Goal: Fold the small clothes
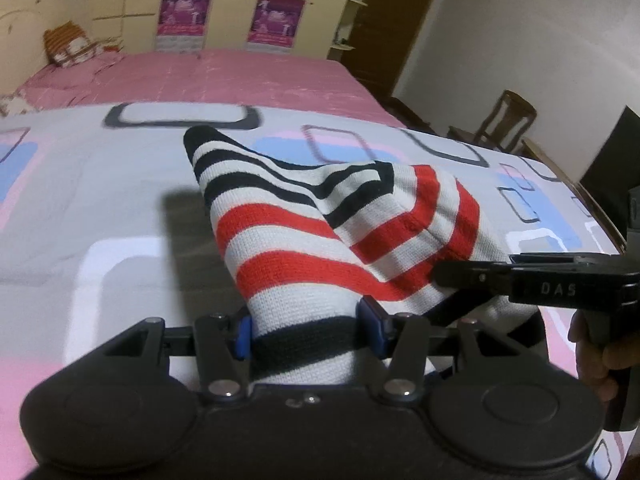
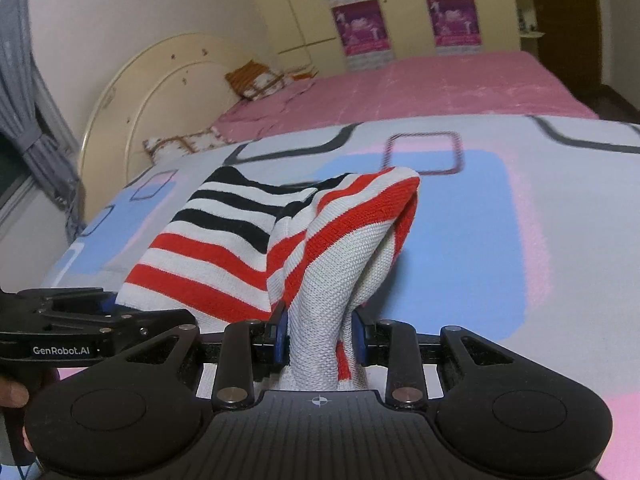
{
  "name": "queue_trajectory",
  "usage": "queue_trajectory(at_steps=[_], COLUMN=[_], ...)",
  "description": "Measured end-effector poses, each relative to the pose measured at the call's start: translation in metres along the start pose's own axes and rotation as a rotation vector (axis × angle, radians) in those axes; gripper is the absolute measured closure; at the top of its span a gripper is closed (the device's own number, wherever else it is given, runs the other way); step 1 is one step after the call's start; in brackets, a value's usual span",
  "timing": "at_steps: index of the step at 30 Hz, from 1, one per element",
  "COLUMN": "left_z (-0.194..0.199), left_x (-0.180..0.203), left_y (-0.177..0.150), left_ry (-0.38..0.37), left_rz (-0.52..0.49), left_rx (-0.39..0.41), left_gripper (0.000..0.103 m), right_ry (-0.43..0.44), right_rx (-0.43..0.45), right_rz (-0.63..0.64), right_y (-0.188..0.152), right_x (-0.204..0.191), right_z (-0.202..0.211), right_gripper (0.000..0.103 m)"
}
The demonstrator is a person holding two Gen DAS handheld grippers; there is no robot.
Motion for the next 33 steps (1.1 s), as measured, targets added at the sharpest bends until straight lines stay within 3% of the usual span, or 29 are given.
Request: queue_trajectory(at_steps=[4, 6, 8, 14, 16, 17, 18, 19, 20, 21, 23, 25, 27, 30, 33], left_z=[-0.015, -0.028, -0.033, -0.032, -0.022, -0.014, -0.008, -0.004, -0.001, -0.002, -0.009, -0.024, -0.044, -0.054, -0.055], left_x=[-0.037, -0.054, -0.062, -0.066, -0.07, -0.076, -0.085, -0.09, -0.093, -0.093, -0.083, -0.069, -0.061, -0.054, -0.058], left_y=[-0.016, -0.028, -0.033, -0.029, -0.024, -0.021, -0.02, -0.015, -0.009, -0.003, 0.008, 0.012, 0.009, 0.005, 0.004], left_ry=[-0.01, -0.024, -0.046, -0.04, -0.015, 0.01, 0.024, 0.018, 0.003, -0.01, -0.045, -0.069, -0.031, -0.024, -0.042], left_rz=[0.05, 0.103, 0.161, 0.137, 0.116, 0.105, 0.104, 0.112, 0.121, 0.125, 0.098, 0.045, -0.007, -0.034, -0.028], left_rx=[-0.018, -0.031, -0.019, -0.025, 0.003, 0.031, 0.059, 0.091, 0.113, 0.123, 0.128, 0.104, 0.058, 0.068, 0.06], left_gripper=[0.05, 0.032, 0.028, 0.021, 0.02, 0.02, 0.023, 0.026, 0.035, 0.042, 0.045, 0.045, 0.045, 0.045, 0.043], right_ry=[0.021, -0.025, 0.013, 0.01, 0.01, -0.017, -0.045, -0.06, -0.066, -0.066, -0.047, -0.054, -0.147, -0.157, -0.183], right_rx=[-0.038, -0.072, -0.049, -0.075, -0.086, -0.077, -0.05, -0.01, 0.016, 0.035, 0.028, -0.016, -0.117, -0.127, -0.142], right_rz=[0.001, -0.009, -0.093, -0.094, -0.108, -0.091, -0.057, -0.015, 0.019, 0.049, 0.085, 0.095, 0.121, 0.076, 0.131], right_y=[-0.01, -0.025, -0.031, -0.024, -0.022, -0.017, -0.01, -0.001, 0.006, 0.015, 0.027, 0.028, 0.013, 0.009, 0.009], right_x=[-0.009, 0.009, 0.024, 0.024, 0.024, 0.024, 0.02, 0.018, 0.013, 0.009, 0.003, 0.006, 0.022, 0.033, 0.027], right_z=[-0.034, -0.052, -0.058, -0.058, -0.048, -0.04, -0.029, -0.022, -0.017, -0.018, -0.029, -0.049, -0.074, -0.075, -0.078], right_gripper=[0.072, 0.069, 0.067, 0.067, 0.058, 0.044, 0.04, 0.04, 0.04, 0.049, 0.067, 0.067, 0.068, 0.068, 0.068])
Point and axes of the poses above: each gripper's, at about its wrist camera, not at the fingertips, and z roughly against the way its jaws point, x to its right, y to its top, the point moved 7 cm from there along -z, roughly the way its jaws point, and after that the axes turned 11 degrees about y, right-handed, at the moved point
